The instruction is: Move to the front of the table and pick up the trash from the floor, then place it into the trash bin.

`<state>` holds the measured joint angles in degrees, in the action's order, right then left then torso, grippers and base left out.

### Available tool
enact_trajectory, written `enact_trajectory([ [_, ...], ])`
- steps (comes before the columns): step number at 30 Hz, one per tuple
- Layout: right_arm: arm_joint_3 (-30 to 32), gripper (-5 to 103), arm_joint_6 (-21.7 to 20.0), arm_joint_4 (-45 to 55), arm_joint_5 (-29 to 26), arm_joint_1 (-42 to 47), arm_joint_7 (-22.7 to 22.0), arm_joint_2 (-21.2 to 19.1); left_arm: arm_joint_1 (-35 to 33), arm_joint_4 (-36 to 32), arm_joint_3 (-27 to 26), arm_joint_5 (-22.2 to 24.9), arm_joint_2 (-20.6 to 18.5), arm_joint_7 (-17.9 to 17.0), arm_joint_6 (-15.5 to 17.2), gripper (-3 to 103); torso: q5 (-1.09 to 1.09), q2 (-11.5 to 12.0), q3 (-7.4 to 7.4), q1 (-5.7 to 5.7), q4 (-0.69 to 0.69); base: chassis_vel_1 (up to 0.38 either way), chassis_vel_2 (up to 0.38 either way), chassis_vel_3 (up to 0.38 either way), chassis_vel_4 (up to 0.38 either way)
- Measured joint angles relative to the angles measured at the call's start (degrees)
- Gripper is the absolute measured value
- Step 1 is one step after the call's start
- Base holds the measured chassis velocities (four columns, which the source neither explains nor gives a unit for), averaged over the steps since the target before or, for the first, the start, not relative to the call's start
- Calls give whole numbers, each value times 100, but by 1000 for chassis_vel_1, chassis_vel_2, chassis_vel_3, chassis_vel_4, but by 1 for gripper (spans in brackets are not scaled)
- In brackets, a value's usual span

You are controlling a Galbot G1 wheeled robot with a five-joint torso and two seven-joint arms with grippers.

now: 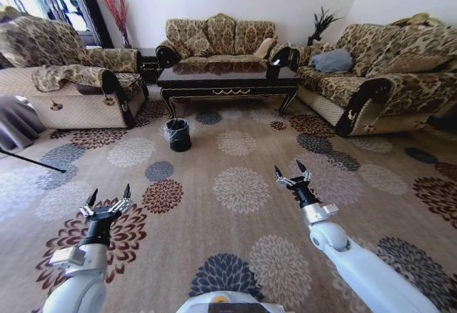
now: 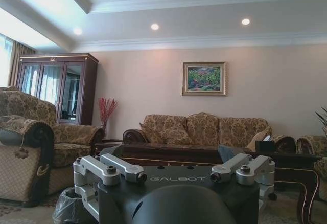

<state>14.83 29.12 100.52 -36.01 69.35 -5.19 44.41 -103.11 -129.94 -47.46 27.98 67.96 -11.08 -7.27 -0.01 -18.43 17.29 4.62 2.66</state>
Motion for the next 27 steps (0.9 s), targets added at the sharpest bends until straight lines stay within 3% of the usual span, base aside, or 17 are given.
enact_trajectory([
  [27,44,100,75,14,26,58,102,1,-44,-58,-1,-23,26,0,-3,100,1,-623,406,215,0,0,0,0,0],
])
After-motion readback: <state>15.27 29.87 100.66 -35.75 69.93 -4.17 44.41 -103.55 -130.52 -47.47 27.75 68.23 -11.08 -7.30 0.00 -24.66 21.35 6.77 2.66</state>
